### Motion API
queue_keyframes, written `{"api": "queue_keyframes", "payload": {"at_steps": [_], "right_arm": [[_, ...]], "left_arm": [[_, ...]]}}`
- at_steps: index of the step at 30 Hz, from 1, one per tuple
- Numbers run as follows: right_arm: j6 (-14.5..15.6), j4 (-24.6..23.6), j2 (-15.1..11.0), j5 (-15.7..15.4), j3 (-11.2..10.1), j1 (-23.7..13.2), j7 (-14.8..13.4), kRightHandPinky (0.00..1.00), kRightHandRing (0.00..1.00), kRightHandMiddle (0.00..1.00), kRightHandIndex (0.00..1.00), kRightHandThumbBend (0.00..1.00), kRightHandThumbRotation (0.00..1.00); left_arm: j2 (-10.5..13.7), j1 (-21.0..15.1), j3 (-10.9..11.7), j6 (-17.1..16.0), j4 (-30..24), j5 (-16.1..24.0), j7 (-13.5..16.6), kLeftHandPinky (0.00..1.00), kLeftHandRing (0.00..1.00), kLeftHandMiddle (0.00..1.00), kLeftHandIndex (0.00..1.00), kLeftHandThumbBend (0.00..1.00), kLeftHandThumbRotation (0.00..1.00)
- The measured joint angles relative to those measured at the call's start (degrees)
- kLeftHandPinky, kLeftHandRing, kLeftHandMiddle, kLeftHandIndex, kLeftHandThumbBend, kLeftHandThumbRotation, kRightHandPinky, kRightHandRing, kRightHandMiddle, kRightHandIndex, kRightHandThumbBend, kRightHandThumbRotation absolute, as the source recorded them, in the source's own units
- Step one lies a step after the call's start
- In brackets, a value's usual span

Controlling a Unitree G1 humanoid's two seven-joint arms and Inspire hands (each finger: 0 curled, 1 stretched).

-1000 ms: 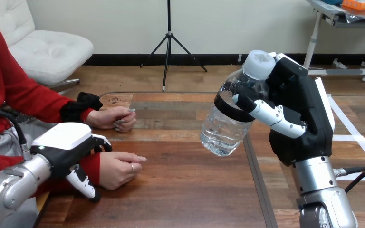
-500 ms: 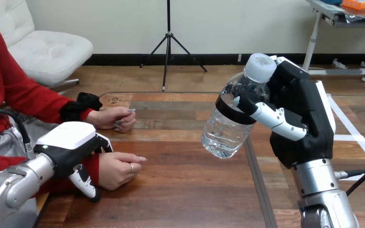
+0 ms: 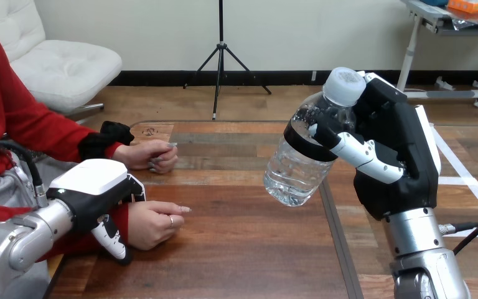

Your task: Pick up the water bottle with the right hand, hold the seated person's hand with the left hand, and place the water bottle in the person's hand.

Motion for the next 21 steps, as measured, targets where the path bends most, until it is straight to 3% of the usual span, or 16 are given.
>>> {"api": "queue_keyframes", "payload": {"at_steps": [21], "right_arm": [[1.1,-3.3,0.1,1.1,0.5,0.1,0.0,0.24,0.31,0.4,0.42,0.72,0.0]], "left_arm": [[0.5,-0.2,0.0,-0.9,-1.1,-0.7,-2.9,0.32,0.38,0.45,0.47,0.96,0.0]]}}
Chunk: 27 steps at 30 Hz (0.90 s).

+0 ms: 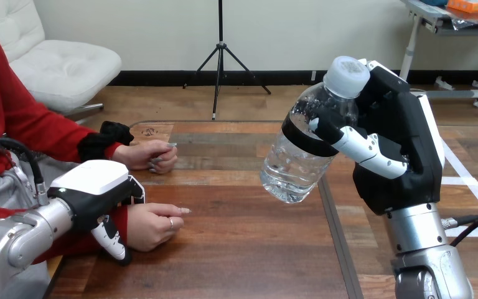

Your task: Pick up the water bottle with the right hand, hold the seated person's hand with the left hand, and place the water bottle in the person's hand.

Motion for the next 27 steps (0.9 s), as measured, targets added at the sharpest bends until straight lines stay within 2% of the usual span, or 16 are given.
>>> {"api": "queue_keyframes", "payload": {"at_steps": [14,27], "right_arm": [[1.8,0.0,0.1,0.0,0.1,0.0,-0.2,0.24,0.32,0.4,0.42,0.71,0.0],[2.3,0.1,0.2,-0.5,0.3,-0.1,-0.7,0.24,0.31,0.4,0.42,0.71,0.0]], "left_arm": [[0.8,1.4,0.8,0.1,-3.5,-2.2,-3.4,0.3,0.37,0.44,0.47,0.95,0.0],[1.8,4.5,2.0,1.2,-8.4,-4.2,-6.2,0.29,0.36,0.43,0.46,0.94,0.0]]}}
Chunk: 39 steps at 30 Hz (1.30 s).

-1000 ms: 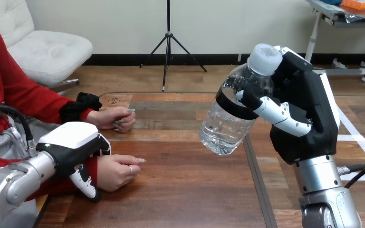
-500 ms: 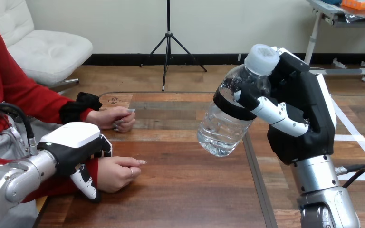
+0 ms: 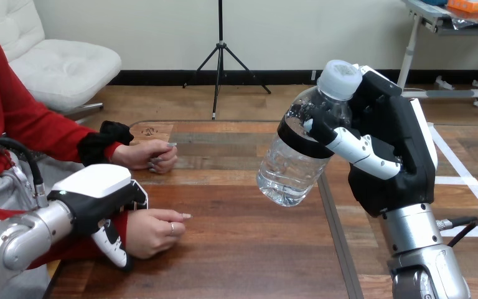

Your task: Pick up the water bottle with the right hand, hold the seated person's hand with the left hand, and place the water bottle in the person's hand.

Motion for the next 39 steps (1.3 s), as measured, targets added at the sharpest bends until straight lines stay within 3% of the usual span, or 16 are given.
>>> {"api": "queue_keyframes", "payload": {"at_steps": [28,39], "right_arm": [[-0.1,2.9,0.2,0.1,0.0,-0.7,1.6,0.25,0.33,0.41,0.44,0.74,0.0],[-0.2,3.5,0.2,0.1,0.0,-0.7,1.9,0.26,0.33,0.41,0.44,0.75,0.0]], "left_arm": [[1.4,5.1,3.3,2.4,-9.3,-3.4,-6.9,0.31,0.37,0.43,0.45,0.92,0.0],[2.1,5.8,4.2,2.4,-11.8,-5.1,-8.2,0.31,0.37,0.43,0.44,0.93,0.0]]}}
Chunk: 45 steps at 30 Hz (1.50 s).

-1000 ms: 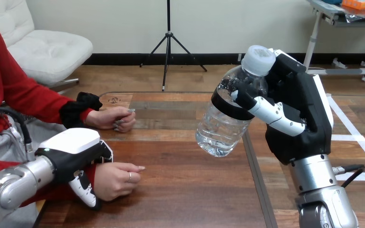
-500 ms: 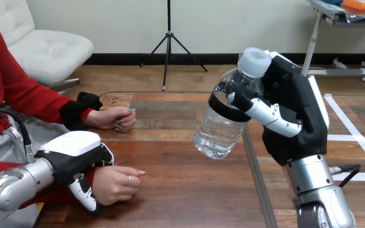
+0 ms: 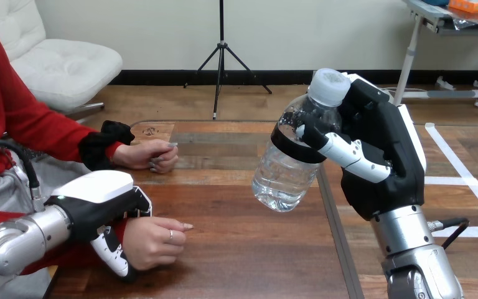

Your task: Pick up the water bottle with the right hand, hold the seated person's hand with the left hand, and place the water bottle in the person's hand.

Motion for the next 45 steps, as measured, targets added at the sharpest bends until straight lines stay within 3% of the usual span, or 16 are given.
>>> {"api": "queue_keyframes", "payload": {"at_steps": [26,45], "right_arm": [[-1.9,3.9,0.9,-2.4,0.7,-1.7,-0.5,0.29,0.36,0.43,0.45,0.81,0.0],[-3.8,11.0,2.4,-4.0,1.6,-2.7,-0.1,0.3,0.37,0.44,0.45,0.84,0.0]], "left_arm": [[0.7,2.6,3.7,-0.5,-5.8,-4.3,-1.9,0.29,0.35,0.41,0.42,0.94,0.0],[0.7,5.5,5.4,1.9,-13.5,-7.1,-6.2,0.26,0.33,0.4,0.41,0.94,0.0]]}}
